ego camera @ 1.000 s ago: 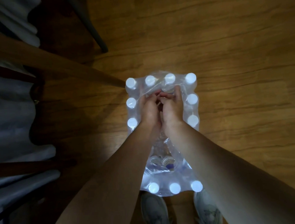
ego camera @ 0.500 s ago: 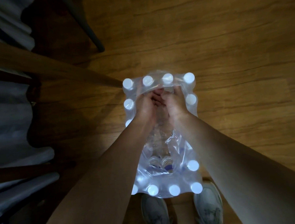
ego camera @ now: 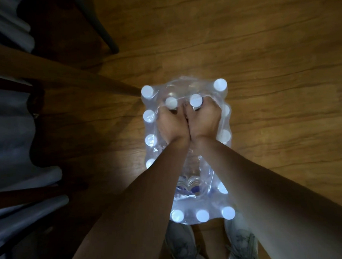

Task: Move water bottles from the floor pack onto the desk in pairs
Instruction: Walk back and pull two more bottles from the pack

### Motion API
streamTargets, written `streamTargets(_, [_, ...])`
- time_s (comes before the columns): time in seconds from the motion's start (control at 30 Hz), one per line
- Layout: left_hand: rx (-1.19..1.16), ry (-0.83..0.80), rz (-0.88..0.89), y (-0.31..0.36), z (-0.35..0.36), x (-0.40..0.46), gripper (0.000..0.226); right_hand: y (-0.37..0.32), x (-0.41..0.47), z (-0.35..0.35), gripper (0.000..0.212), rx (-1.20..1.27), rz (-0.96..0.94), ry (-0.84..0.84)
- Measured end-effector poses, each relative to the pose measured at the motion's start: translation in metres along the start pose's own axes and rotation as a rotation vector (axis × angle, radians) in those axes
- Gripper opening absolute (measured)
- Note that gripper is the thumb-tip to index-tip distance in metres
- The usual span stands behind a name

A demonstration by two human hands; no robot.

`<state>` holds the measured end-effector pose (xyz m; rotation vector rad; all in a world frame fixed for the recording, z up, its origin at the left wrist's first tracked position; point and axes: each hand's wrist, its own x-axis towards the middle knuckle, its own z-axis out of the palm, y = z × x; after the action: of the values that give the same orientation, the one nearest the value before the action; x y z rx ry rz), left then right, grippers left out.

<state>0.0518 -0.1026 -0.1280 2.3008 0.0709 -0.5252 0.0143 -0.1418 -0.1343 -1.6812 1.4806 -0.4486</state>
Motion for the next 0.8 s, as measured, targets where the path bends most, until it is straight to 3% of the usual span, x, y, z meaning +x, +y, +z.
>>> streamTargets(0.07, [0.122, 0.044, 0.039, -0.002, -0.005, -0.010, 0.034, 0.005, -0.004, -0.004, 0.023, -0.065, -0.085, 0.007])
streamTargets(0.2, [0.257, 0.022, 0.183, -0.012, -0.011, -0.023, 0.030, 0.007, -0.008, -0.012, 0.023, -0.144, -0.153, -0.018])
streamTargets(0.53, [0.290, -0.061, 0.253, -0.027, -0.038, -0.038, 0.024, 0.010, -0.024, -0.034, 0.021, -0.327, -0.322, -0.141])
streamTargets(0.8, [0.305, -0.103, 0.422, -0.025, -0.069, -0.043, 0.023, 0.010, -0.038, -0.066, 0.026, -0.303, -0.431, -0.279])
